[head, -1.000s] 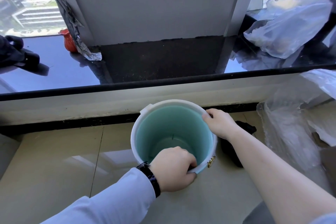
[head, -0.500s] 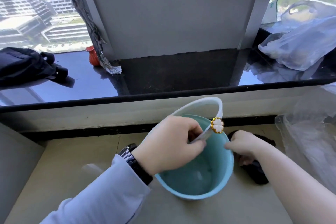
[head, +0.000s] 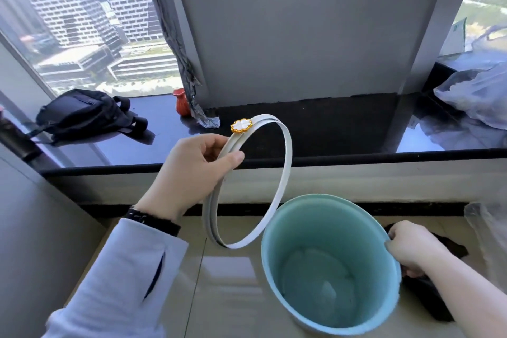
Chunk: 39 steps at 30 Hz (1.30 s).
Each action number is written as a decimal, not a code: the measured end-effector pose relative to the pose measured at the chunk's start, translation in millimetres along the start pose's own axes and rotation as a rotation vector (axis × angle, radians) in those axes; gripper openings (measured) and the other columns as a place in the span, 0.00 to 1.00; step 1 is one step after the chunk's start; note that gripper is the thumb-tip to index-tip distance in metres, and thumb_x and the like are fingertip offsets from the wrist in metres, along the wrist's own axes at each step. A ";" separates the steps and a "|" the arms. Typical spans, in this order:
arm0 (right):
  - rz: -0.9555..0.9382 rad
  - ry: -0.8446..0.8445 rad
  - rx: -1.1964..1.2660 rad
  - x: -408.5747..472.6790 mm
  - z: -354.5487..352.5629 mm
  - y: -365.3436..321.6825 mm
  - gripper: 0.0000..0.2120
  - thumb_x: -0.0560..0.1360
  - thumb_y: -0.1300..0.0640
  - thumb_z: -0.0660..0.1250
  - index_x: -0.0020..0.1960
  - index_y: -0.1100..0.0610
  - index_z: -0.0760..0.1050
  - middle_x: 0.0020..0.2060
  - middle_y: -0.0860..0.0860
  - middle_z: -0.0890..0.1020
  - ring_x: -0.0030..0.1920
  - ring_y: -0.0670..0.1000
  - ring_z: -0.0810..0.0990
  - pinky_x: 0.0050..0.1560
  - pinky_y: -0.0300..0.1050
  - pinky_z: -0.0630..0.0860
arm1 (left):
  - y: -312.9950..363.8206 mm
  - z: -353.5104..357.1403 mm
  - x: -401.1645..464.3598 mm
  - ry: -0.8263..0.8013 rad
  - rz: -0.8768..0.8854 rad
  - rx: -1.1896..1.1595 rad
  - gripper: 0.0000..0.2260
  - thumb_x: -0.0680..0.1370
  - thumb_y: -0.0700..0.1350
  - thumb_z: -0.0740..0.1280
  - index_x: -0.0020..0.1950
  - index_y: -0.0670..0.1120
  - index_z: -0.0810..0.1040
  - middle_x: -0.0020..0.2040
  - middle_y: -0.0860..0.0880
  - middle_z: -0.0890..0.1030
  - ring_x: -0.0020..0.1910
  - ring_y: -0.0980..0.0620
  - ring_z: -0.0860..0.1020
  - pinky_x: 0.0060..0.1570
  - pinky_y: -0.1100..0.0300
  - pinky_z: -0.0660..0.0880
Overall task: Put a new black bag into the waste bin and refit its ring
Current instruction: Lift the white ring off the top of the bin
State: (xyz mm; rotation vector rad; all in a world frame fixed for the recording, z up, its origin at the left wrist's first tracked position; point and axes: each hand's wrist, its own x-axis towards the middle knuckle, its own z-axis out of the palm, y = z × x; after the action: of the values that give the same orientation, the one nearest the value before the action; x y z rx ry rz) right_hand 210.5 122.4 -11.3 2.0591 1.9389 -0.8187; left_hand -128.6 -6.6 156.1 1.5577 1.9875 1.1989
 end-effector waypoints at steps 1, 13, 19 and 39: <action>0.007 0.000 0.014 -0.3 -0.6 -1.0 0.11 0.67 0.60 0.59 0.42 0.61 0.79 0.30 0.56 0.85 0.27 0.57 0.86 0.31 0.51 0.85 | -9.5 -7.5 1.4 0.038 -0.026 -0.007 0.04 0.74 0.54 0.72 0.46 0.57 0.85 0.33 0.54 0.83 0.30 0.61 0.76 0.36 0.63 0.76; 0.046 -0.144 0.046 -5.9 -4.0 -10.9 0.11 0.69 0.63 0.57 0.43 0.65 0.77 0.24 0.59 0.84 0.23 0.57 0.84 0.25 0.42 0.77 | -110.3 -43.1 -3.1 0.401 -0.345 -0.087 0.07 0.77 0.49 0.68 0.40 0.53 0.82 0.33 0.54 0.83 0.24 0.60 0.75 0.29 0.61 0.74; 0.010 -0.037 0.028 -9.3 -6.2 -16.0 0.10 0.68 0.64 0.57 0.39 0.64 0.78 0.23 0.57 0.84 0.19 0.55 0.80 0.26 0.43 0.80 | -146.2 -46.5 -5.9 0.420 -0.478 -0.049 0.09 0.75 0.54 0.66 0.39 0.53 0.83 0.32 0.58 0.83 0.23 0.62 0.78 0.35 0.57 0.76; -0.046 0.102 -0.075 4.1 -0.4 -22.7 0.17 0.68 0.65 0.61 0.47 0.52 0.84 0.32 0.53 0.86 0.34 0.54 0.83 0.34 0.42 0.78 | -280.8 -41.6 -30.3 0.245 -1.134 0.084 0.18 0.70 0.52 0.60 0.43 0.39 0.82 0.28 0.42 0.85 0.25 0.41 0.83 0.43 0.46 0.82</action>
State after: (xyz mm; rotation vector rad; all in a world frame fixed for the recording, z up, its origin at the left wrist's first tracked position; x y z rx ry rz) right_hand 188.6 128.9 -8.0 2.0578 2.0442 -0.6510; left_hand -322.8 -62.3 -45.7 0.1122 2.4715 0.7995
